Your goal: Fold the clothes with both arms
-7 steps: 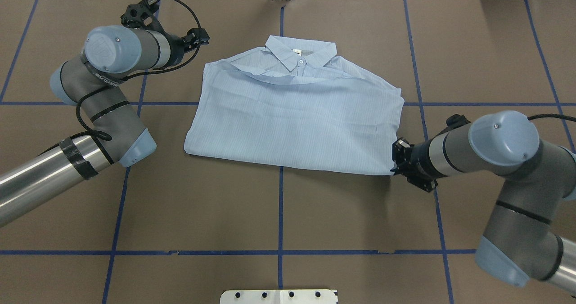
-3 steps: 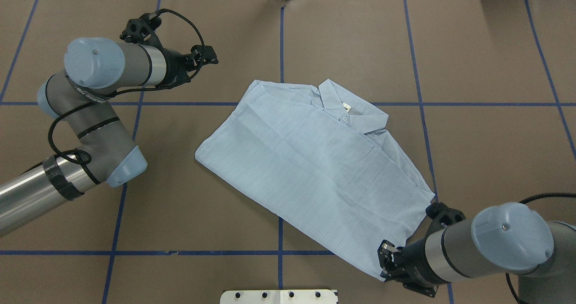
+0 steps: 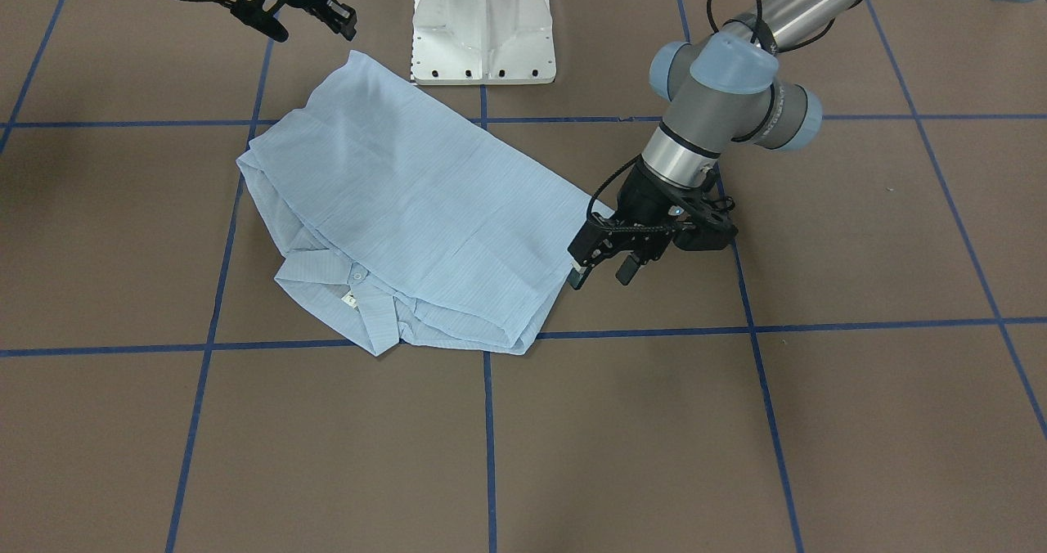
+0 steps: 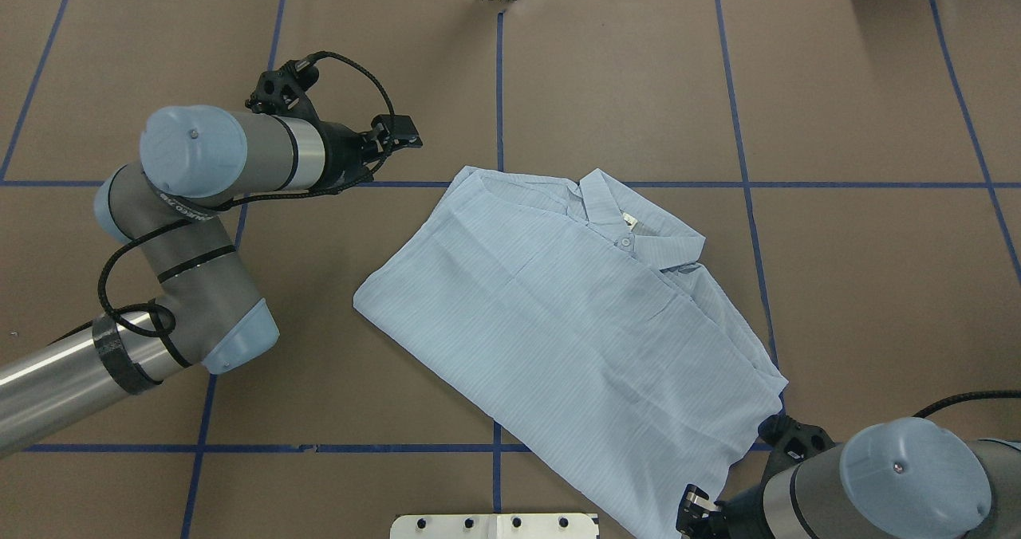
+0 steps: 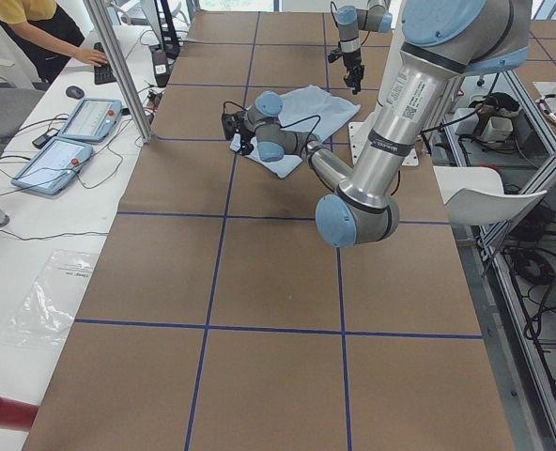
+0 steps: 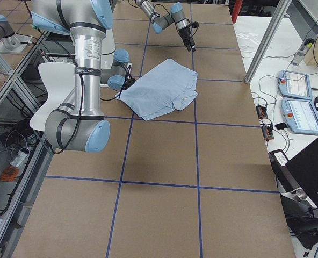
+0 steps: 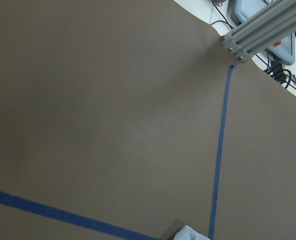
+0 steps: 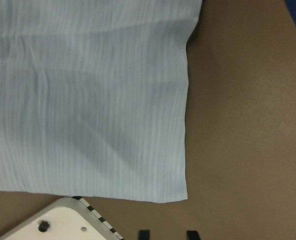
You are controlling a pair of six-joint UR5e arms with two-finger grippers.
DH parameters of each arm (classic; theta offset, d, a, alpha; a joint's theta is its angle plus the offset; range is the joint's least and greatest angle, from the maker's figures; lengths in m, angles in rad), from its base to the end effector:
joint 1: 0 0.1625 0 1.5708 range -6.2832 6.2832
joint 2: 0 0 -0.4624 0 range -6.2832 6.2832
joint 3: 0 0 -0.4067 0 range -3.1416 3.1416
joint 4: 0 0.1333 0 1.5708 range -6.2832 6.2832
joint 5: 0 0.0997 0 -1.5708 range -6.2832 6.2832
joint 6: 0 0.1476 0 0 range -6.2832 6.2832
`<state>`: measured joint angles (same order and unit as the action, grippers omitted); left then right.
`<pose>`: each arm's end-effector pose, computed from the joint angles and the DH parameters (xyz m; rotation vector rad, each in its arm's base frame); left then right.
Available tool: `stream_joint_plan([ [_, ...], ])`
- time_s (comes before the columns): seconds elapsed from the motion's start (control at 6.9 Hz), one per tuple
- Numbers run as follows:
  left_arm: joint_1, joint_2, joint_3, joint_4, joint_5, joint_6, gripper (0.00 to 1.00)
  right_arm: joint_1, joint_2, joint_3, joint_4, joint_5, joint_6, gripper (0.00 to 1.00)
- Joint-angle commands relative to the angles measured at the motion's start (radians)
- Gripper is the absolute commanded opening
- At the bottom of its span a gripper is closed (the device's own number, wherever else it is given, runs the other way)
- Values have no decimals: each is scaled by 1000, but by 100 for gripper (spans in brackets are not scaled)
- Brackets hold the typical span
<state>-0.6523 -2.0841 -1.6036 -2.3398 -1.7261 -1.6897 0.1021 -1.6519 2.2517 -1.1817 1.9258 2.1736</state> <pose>0.5217 -0.5375 0.2945 0.2216 1.3204 -0.5528 -0.4579 -0.1293 0.3866 -0.5625 -0.8746 0.4657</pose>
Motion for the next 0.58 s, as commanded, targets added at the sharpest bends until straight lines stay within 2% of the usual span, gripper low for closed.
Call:
stream_joint_plan([
  [0.0, 40, 24, -97, -1, -21, -36, 85, 60, 6, -3, 4, 1, -3, 100],
  [0.15, 42, 60, -152, 8, -55, -48, 94, 187, 21, -23, 5, -1, -12, 100],
  [0.29, 66, 181, -267, 7, -58, -118, 100, 337, 114, -116, 8, 1, -20, 100],
  [0.44, 95, 188, -275, 14, -69, -134, 100, 423, 217, -220, 13, -20, -18, 100],
])
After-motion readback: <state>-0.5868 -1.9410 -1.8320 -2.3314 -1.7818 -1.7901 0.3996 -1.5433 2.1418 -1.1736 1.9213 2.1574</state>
